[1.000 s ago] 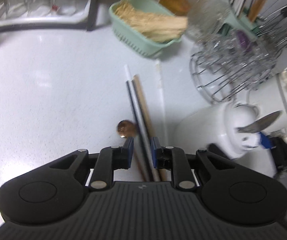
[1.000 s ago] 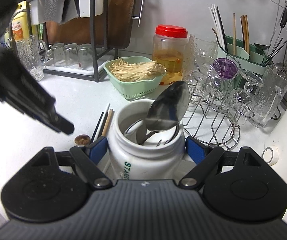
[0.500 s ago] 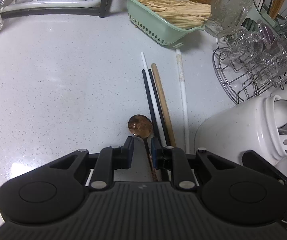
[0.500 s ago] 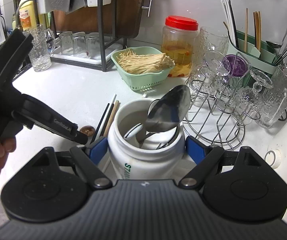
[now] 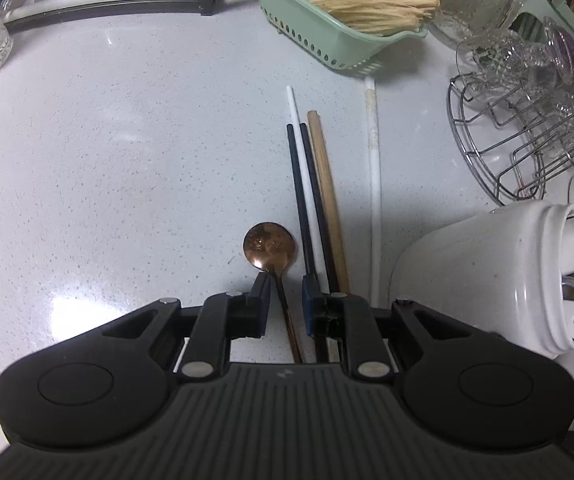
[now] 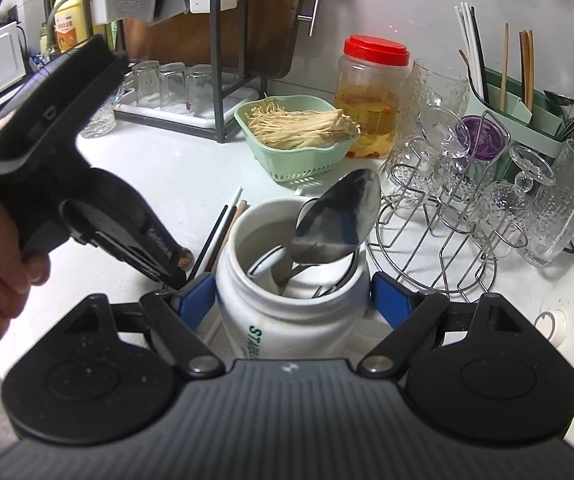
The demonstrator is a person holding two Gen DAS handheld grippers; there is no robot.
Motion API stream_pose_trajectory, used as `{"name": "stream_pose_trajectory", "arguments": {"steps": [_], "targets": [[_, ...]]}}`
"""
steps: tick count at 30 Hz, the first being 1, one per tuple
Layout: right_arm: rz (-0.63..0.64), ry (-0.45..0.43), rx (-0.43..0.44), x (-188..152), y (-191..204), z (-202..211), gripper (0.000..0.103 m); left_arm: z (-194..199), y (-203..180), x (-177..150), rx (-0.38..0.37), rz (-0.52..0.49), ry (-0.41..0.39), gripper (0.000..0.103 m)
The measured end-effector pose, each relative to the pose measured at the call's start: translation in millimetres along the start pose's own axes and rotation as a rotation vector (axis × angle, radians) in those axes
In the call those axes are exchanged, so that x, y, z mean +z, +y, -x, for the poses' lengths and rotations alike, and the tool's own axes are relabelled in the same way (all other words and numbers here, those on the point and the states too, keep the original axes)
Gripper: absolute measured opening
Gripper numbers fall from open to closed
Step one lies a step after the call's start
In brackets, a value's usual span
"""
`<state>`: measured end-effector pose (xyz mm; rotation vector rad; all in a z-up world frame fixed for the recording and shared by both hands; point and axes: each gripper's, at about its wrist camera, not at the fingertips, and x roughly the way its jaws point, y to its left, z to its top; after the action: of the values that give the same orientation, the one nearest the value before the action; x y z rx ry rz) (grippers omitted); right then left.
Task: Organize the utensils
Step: 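Move the left tool down to the copper spoon in the utensil pile, then grasp the copper spoon handle with the left tool, then lift the copper spoon and lower it into the mug with the left tool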
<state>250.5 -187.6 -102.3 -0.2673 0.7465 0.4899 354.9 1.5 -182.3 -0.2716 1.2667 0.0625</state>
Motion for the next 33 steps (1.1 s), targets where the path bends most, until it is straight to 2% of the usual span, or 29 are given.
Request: {"name": "stream_pose_trajectory", "arguments": {"steps": [6,10,20,27,33], "targets": [[0.001,-0.010,0.010,-1.5,-1.2,0.6,0.087,-3.5,-3.8,9.7,0.036,-0.019,0.033,0.018],[0.000,-0.017,0.012,-2.3,-1.3,0.2,0.087,-4.4,-5.2,12.8,0.058,-0.023,0.047,0.007],[-0.002,-0.025,0.013,-3.7,-2.0,0.1,0.087,-0.6,-5.0,6.9,0.099,-0.087,-0.029,0.004],[-0.005,-0.025,0.007,-1.1,0.9,-1.6,0.087,7.2,12.1,1.6,0.043,-0.032,-0.033,0.003],[-0.015,-0.029,-0.007,-0.3,4.0,-2.7,0.087,32.0,12.7,-3.4,-0.001,-0.057,-0.085,0.003]]}}
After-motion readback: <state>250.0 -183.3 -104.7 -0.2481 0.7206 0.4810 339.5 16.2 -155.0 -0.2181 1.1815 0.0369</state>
